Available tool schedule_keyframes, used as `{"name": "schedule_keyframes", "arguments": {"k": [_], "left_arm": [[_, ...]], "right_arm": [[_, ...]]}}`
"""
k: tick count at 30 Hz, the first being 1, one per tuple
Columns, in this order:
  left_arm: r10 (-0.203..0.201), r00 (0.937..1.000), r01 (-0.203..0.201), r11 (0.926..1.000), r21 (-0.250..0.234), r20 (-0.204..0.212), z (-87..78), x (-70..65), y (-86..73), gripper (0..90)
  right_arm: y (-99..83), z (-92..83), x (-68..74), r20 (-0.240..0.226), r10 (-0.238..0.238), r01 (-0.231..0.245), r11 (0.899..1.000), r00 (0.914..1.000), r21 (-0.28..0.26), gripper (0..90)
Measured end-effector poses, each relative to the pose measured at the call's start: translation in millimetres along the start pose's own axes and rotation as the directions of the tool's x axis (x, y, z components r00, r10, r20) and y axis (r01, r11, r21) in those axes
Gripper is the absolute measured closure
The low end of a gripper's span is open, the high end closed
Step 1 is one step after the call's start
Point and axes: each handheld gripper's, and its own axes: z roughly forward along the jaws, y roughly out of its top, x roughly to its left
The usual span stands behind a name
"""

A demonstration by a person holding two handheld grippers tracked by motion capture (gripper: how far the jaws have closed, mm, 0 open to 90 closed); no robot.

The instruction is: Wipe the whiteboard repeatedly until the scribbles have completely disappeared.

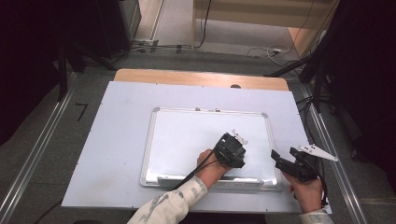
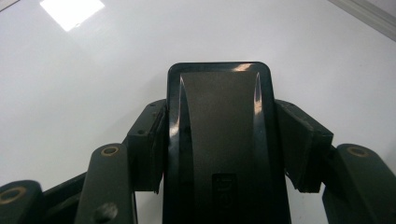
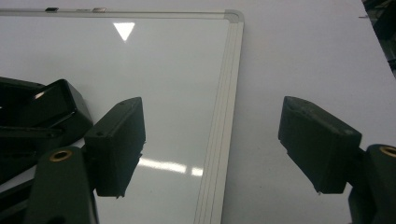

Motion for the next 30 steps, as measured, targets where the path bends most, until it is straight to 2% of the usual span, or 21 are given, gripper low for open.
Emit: {"name": "schedule_keyframes", "arguments": {"k": [24, 30], "left_arm": [[-0.035, 0.9989, 0.034, 0.9994, -0.004, -0.031, -22.1, 35.0, -28.6, 40.6], [-0.048, 0.9980, 0.048, 0.9988, 0.001, -0.042, -29.4, 48.4, -37.3, 40.6]], "right_arm": [[-0.4, 0.3, 0.4, 0.001, 0.000, 0.000, 1.000, 1.0000, 0.002, 22.0], [-0.6, 0.1, -0.3, 0.001, 0.000, 0.000, 1.000, 1.0000, 0.002, 22.2]]}}
